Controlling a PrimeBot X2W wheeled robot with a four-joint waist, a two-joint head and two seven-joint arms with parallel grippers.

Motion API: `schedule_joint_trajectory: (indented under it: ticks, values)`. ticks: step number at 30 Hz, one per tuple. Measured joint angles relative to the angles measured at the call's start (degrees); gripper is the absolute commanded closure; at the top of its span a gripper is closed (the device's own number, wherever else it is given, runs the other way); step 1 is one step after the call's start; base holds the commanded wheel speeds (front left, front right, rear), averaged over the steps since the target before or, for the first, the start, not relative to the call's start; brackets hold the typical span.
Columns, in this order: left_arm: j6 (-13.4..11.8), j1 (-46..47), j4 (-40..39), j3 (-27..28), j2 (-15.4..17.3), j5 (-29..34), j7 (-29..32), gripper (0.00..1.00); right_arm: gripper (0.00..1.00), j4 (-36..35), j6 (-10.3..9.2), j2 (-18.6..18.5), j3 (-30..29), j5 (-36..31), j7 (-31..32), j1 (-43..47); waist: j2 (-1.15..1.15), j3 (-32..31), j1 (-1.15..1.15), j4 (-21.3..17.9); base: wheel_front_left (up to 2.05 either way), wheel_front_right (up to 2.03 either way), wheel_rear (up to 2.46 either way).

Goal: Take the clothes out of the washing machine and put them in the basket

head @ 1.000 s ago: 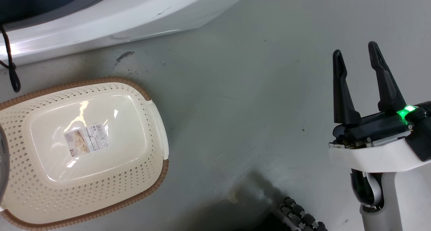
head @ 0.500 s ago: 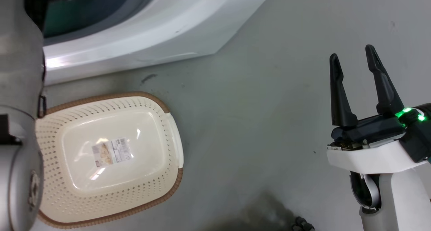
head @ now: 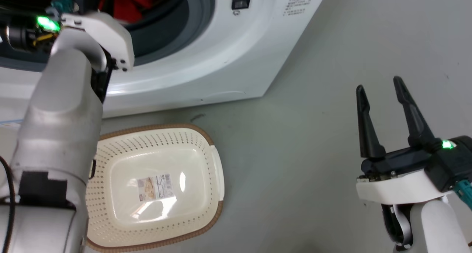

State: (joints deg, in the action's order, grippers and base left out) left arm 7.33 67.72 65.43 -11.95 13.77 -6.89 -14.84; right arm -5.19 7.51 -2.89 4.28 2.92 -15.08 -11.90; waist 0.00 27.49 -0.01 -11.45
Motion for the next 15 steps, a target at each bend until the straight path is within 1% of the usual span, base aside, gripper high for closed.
schedule_joint_trajectory:
  ticks: [5, 10, 15]
  values:
    - [0.0, -8.3, -9.0, 0.3, 0.1, -1.5, -0.1, 1.0, 0.0, 0.8, 0.0, 0.0, 0.3, -1.0, 0.0, 2.1, 0.0, -4.3, 0.0, 1.3, 0.0, 0.0, 0.0]
    - [0.0, -18.5, -19.0, 0.8, 0.2, -2.4, -0.1, 1.0, 0.0, 1.5, 0.0, 0.0, 0.5, -1.4, 0.0, 4.3, 0.0, -8.9, 0.0, 2.4, 0.0, 0.0, 0.0]
    - [-0.9, -28.1, -28.2, 1.3, 0.7, -3.4, -0.1, 1.0, 0.0, 1.9, 0.0, 0.0, 0.6, -2.0, 0.0, 6.9, 0.01, -13.5, 0.0, 3.3, 0.0, 0.0, 0.0]
